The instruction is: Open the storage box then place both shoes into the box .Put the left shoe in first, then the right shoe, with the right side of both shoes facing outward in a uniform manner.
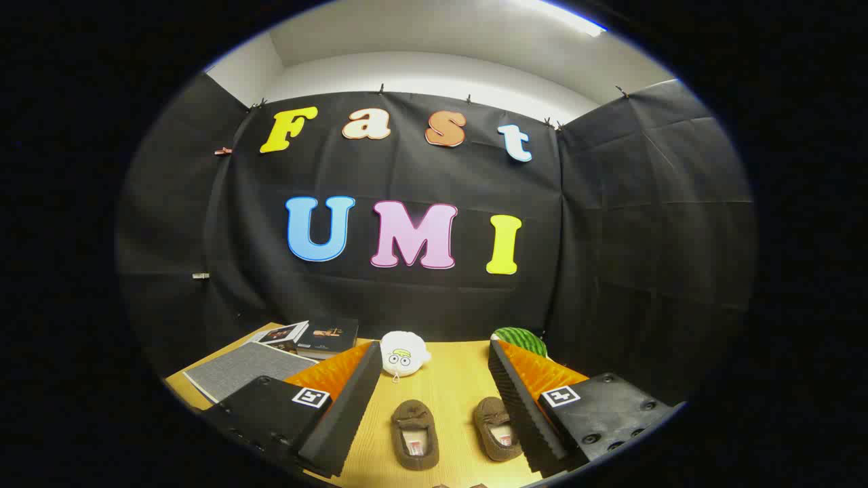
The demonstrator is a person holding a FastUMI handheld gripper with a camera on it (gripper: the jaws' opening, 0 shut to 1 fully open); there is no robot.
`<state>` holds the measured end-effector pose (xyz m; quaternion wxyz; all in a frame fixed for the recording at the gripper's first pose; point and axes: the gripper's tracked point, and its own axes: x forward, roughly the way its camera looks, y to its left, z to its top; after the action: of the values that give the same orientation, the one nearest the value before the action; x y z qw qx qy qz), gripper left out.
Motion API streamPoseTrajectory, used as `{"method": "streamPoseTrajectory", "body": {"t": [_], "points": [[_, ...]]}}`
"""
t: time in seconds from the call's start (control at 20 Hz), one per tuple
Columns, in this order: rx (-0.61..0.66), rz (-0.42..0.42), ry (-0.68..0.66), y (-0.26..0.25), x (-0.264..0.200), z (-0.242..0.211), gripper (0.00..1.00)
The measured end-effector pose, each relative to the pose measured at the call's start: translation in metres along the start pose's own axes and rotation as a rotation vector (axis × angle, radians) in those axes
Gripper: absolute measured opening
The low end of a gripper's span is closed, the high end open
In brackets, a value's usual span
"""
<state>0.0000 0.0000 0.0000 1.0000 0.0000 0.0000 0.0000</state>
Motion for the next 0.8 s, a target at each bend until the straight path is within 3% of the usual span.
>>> {"method": "streamPoseTrajectory", "body": {"t": [0.8], "points": [[0.03,0.026,0.119,0.009,0.044,-0.025,0.97]]}}
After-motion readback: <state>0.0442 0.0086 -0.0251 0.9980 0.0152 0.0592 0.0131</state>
